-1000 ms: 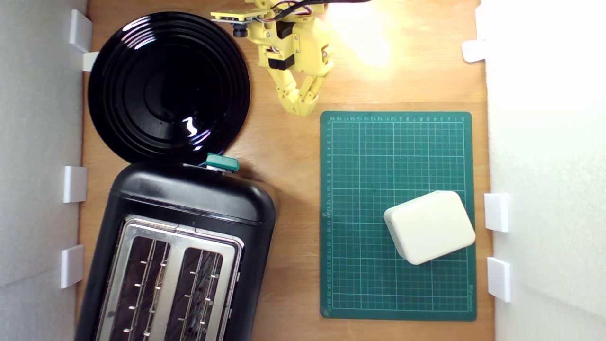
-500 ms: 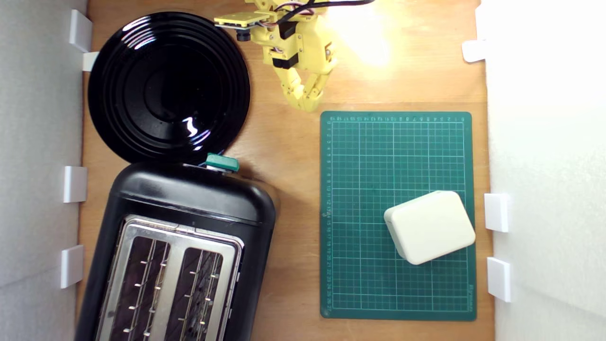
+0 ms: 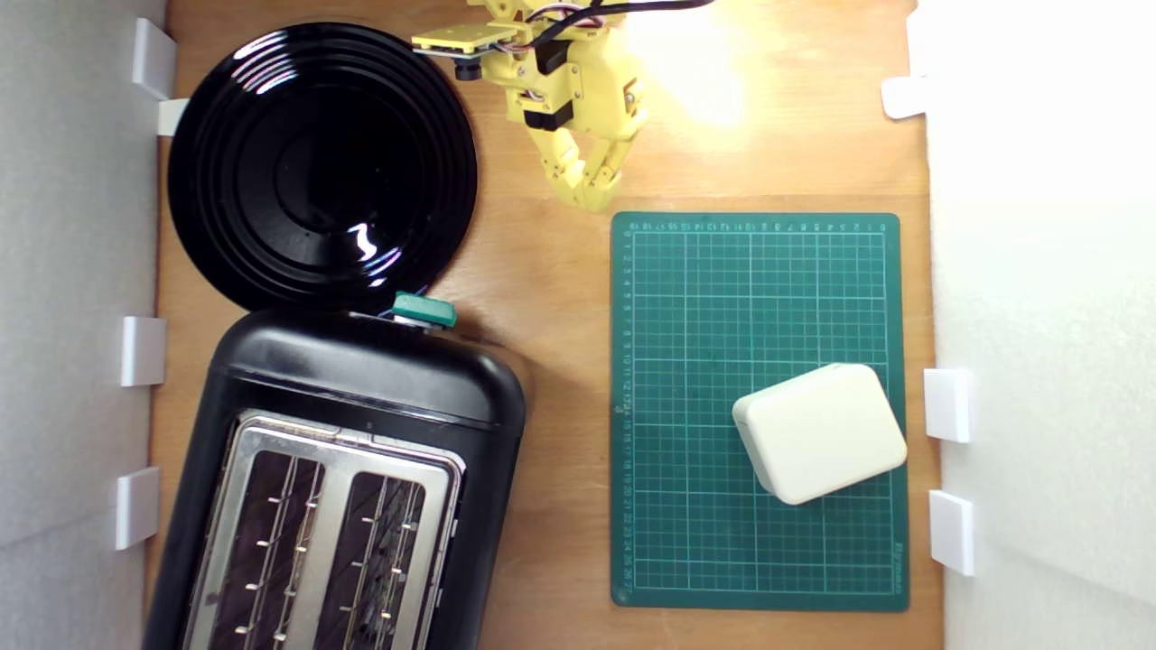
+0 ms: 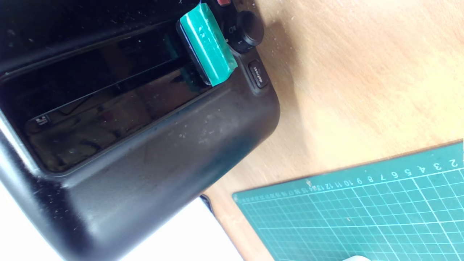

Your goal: Start toaster

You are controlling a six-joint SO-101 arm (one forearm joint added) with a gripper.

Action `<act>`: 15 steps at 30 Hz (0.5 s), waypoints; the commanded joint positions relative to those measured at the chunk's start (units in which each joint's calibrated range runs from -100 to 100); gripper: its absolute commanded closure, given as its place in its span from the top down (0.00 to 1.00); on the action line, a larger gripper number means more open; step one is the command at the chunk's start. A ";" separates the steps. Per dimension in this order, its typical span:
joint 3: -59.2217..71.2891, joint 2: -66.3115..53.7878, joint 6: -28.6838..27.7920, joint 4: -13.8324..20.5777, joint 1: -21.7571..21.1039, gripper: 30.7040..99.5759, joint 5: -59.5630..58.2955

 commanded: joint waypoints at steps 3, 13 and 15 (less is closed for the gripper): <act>0.28 -0.42 -0.14 0.64 -0.25 0.01 0.13; 0.28 -0.42 -0.14 0.64 -0.41 0.01 0.13; 0.28 -0.42 -0.14 0.64 -0.41 0.01 0.13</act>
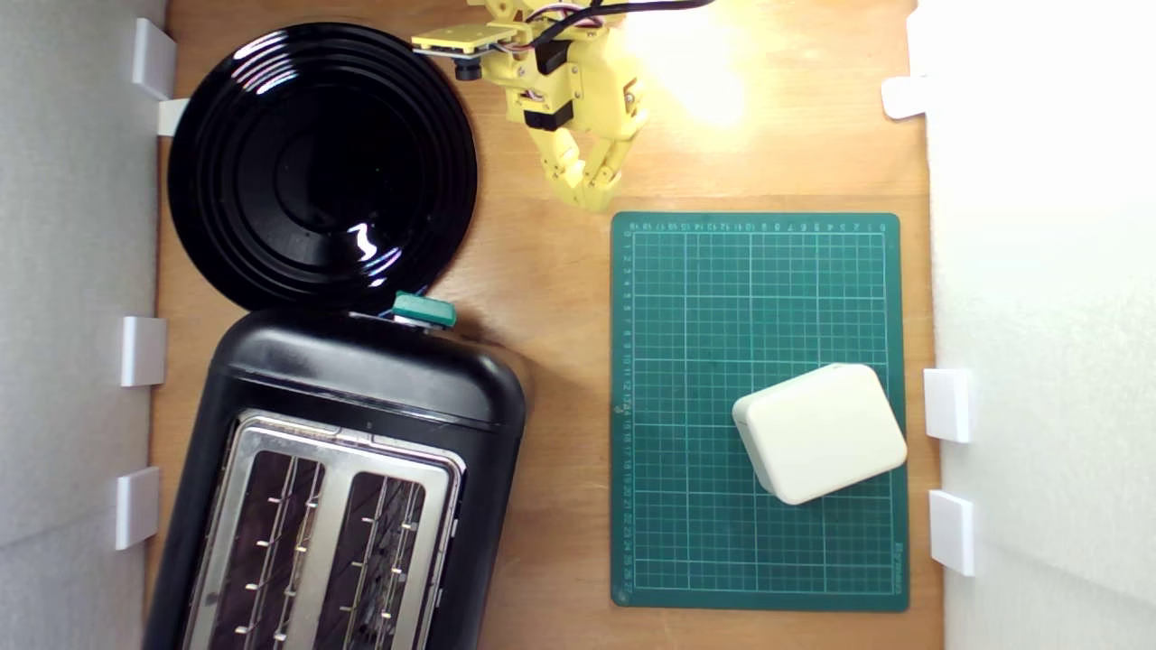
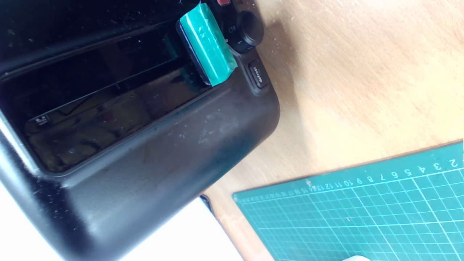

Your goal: Start toaster

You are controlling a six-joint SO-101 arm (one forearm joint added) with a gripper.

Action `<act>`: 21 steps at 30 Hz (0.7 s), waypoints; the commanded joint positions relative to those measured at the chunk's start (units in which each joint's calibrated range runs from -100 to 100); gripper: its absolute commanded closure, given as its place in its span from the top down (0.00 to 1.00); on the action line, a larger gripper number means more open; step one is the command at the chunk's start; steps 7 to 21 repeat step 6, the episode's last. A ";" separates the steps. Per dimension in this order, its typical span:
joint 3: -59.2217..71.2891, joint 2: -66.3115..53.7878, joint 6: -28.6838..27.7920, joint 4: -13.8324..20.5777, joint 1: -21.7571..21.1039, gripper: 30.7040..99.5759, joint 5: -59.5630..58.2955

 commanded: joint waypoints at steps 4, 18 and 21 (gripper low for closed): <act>0.28 -0.42 -0.19 0.64 -0.41 0.01 0.13; 0.28 -0.42 -0.19 0.64 -0.33 0.01 0.13; 0.28 -0.42 -0.19 0.64 -0.33 0.01 0.13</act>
